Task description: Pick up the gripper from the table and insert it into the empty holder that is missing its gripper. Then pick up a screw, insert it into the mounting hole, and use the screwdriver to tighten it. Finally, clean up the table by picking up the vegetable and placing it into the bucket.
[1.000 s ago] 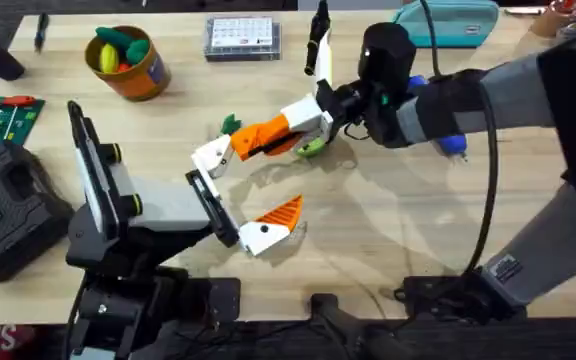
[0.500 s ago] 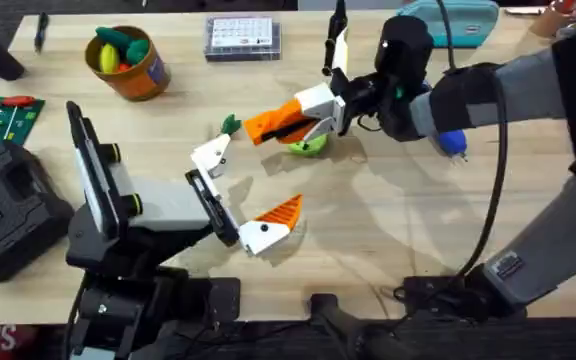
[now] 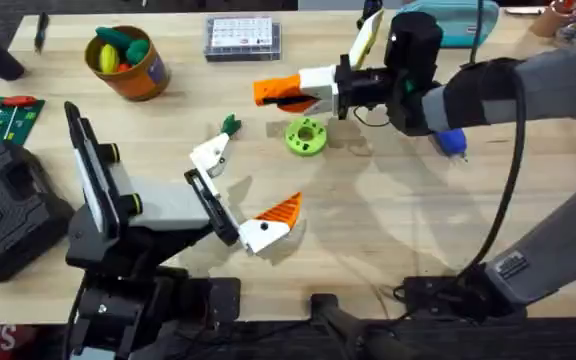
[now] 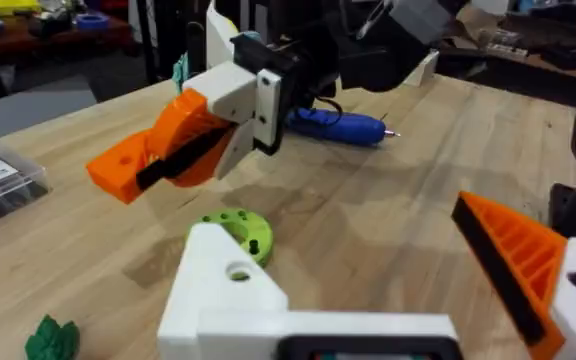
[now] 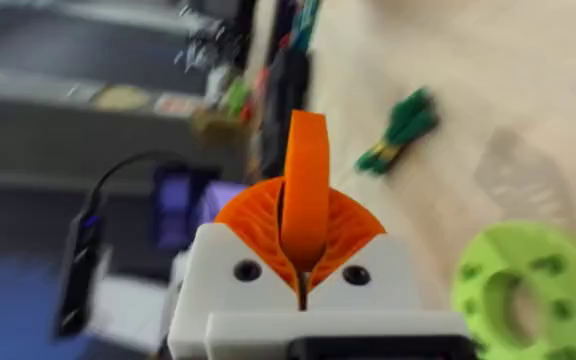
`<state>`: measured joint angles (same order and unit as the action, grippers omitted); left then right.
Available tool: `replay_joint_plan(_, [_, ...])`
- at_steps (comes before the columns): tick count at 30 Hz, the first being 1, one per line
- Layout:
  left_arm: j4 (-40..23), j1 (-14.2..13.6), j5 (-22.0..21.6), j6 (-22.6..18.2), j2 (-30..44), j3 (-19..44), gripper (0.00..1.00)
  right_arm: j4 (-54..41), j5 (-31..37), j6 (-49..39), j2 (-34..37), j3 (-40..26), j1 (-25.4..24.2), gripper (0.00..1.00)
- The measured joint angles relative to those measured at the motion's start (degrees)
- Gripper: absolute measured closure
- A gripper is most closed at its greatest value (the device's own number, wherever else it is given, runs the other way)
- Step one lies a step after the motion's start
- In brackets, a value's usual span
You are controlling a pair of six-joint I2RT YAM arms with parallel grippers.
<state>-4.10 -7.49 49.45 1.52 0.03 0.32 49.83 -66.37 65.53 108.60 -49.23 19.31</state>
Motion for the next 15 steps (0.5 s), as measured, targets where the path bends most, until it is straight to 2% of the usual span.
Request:
replay_joint_plan(8, [0.0, 0.0, 0.02, 0.0, 0.0, 0.0, 0.013, -3.86, 17.46, -13.15, 0.0, -1.72, -0.39, 0.984])
replay_joint_plan(15, [0.0, 0.0, 0.0, 0.0, 0.0, 0.0, 0.013, -13.59, 18.32, -18.41, -1.43, -7.42, -2.49, 0.983])
